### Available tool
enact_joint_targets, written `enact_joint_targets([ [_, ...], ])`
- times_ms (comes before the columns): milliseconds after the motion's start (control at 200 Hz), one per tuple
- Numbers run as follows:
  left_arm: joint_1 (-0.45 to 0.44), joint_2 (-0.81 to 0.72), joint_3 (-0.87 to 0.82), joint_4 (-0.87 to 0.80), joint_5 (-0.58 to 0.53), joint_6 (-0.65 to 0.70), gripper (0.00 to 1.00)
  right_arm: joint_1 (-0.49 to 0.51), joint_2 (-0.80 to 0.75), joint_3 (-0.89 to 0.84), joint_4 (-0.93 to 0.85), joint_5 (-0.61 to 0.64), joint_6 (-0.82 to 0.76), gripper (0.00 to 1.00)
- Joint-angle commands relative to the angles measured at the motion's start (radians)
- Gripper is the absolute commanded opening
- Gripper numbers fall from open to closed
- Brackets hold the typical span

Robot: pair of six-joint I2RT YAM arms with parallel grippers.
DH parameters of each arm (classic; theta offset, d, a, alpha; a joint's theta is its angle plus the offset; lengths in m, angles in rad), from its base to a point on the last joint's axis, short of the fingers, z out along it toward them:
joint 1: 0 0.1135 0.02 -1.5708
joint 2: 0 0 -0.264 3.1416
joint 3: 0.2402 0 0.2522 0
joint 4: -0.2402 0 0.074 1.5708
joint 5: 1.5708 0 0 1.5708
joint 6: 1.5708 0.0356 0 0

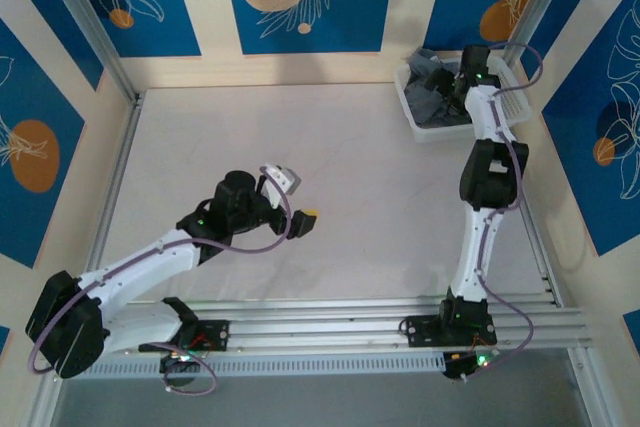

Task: Fold the inside-out t-shirt
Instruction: Pick up the T-shirt from the basket, then place the T-shirt at the center of the table.

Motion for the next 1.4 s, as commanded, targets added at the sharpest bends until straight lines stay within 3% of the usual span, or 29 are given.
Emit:
enact_joint_targets([
  [0,-0.011,0.025,0.012,-0.046,-0.031,0.051,0.99,0.011,0.162,0.327,-0.267,-0.096,-0.029,0.33],
  [55,-0.012,0.043,0.027,-0.053,-0.037,0.06,0.99,0.018,0.251,0.575,-0.399,-0.093,-0.058,0.0],
  [100,-0.013,0.055,0.043,-0.06,-0.028,0.056,0.99,0.024,0.322,0.798,-0.504,-0.099,-0.077,0.0],
  [170,-0.016,0.065,0.056,-0.045,-0.011,0.034,0.99,0.034,0.199,0.677,-0.486,-0.131,-0.095,0.0],
  [245,-0.02,0.064,0.055,-0.008,0.015,-0.003,0.99,0.072,0.168,0.805,-0.564,-0.151,-0.143,0.0],
  [380,-0.036,0.028,0.06,0.001,0.038,-0.045,0.99,0.146,-0.004,0.802,-0.577,-0.129,-0.219,0.0],
  [465,-0.051,-0.035,0.054,-0.03,0.025,-0.048,0.99,0.158,-0.132,0.795,-0.568,-0.192,-0.241,0.0],
  [585,-0.057,-0.132,0.035,-0.099,-0.015,-0.048,0.99,0.153,-0.37,0.642,-0.504,-0.318,-0.254,0.0],
  [710,-0.058,-0.206,0.001,-0.134,-0.053,-0.055,0.99,0.131,-0.569,0.507,-0.388,-0.537,-0.17,0.0],
  [920,-0.058,-0.275,-0.017,-0.165,-0.086,-0.102,0.99,0.241,-0.689,0.372,-0.327,-0.617,-0.172,0.0],
  [950,-0.059,-0.282,-0.021,-0.167,-0.093,-0.109,0.99,0.254,-0.694,0.332,-0.337,-0.606,-0.188,0.07],
  [1015,-0.058,-0.295,-0.035,-0.169,-0.107,-0.121,0.99,0.277,-0.694,0.273,-0.378,-0.553,-0.236,0.59],
  [1030,-0.059,-0.299,-0.04,-0.167,-0.112,-0.123,0.99,0.282,-0.696,0.252,-0.388,-0.543,-0.252,0.68],
  [1055,-0.059,-0.303,-0.045,-0.168,-0.123,-0.132,0.99,0.284,-0.697,0.233,-0.396,-0.529,-0.266,0.73],
  [1220,-0.058,-0.307,-0.045,-0.215,-0.19,-0.162,0.99,0.283,-0.726,0.205,-0.495,-0.382,-0.327,0.81],
  [1395,-0.057,-0.248,-0.021,-0.273,-0.23,-0.18,0.99,0.258,-0.95,0.005,-0.515,-0.166,-0.402,0.89],
])
